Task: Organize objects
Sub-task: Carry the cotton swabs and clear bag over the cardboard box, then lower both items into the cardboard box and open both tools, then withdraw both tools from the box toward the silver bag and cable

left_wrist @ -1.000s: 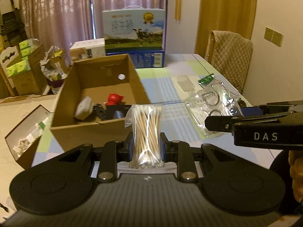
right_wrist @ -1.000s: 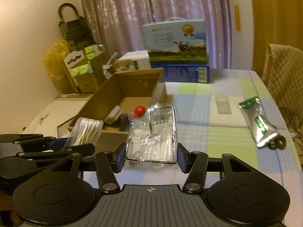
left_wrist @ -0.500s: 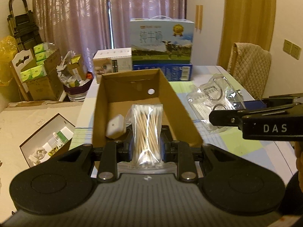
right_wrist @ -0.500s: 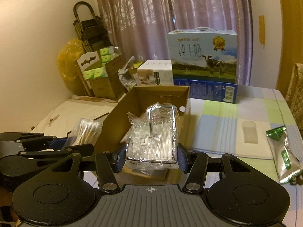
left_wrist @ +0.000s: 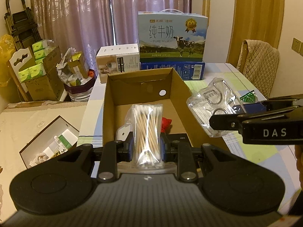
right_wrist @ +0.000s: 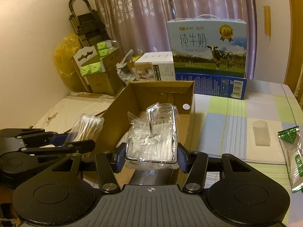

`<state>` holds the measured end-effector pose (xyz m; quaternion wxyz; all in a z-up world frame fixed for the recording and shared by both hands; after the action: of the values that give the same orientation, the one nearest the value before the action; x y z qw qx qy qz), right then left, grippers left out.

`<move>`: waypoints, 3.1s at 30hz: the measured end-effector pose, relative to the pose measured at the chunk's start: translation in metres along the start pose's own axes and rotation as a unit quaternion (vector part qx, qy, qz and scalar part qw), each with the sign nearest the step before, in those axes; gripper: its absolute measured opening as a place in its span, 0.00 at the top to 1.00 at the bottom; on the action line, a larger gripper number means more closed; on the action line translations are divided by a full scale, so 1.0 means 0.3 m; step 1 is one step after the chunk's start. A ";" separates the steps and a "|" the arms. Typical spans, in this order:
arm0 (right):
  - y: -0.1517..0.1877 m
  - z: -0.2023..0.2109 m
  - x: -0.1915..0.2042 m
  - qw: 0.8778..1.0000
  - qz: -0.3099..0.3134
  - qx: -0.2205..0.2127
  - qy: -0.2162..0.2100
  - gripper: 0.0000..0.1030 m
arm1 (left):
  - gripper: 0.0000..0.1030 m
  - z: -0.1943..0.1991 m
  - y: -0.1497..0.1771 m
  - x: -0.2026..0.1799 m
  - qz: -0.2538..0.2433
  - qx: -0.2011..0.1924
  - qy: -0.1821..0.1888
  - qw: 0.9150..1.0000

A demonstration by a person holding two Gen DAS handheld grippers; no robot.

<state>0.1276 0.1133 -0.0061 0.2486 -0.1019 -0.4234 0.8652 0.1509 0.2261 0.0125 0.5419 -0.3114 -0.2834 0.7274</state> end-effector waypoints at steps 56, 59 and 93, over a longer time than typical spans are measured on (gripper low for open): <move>0.253 0.294 -0.105 0.994 -0.104 0.001 0.038 0.32 | 0.50 0.135 0.152 -0.024 0.067 0.008 0.010 0.998; 0.276 0.338 -0.121 0.993 -0.107 0.000 0.047 0.32 | 0.44 0.161 0.169 -0.059 0.067 0.009 0.012 0.998; 0.515 0.763 -0.617 0.966 -0.163 -0.011 0.200 0.32 | 0.01 0.168 0.231 -0.551 0.013 0.033 0.095 0.995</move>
<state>0.1444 -0.2184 0.0087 0.4645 -0.2051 -0.3857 0.7703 0.1064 0.0454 0.0172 0.5667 -0.3650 -0.2023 0.7104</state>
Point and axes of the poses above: each gripper's, at about its wrist camera, not at the fingertips, and z roughly against the way its jaws point, x to its left, y to its underside, the point moved 6 cm from there along -z, roughly the way its jaws point, and after that the axes turned 14 degrees about z, right-handed, at the moved point
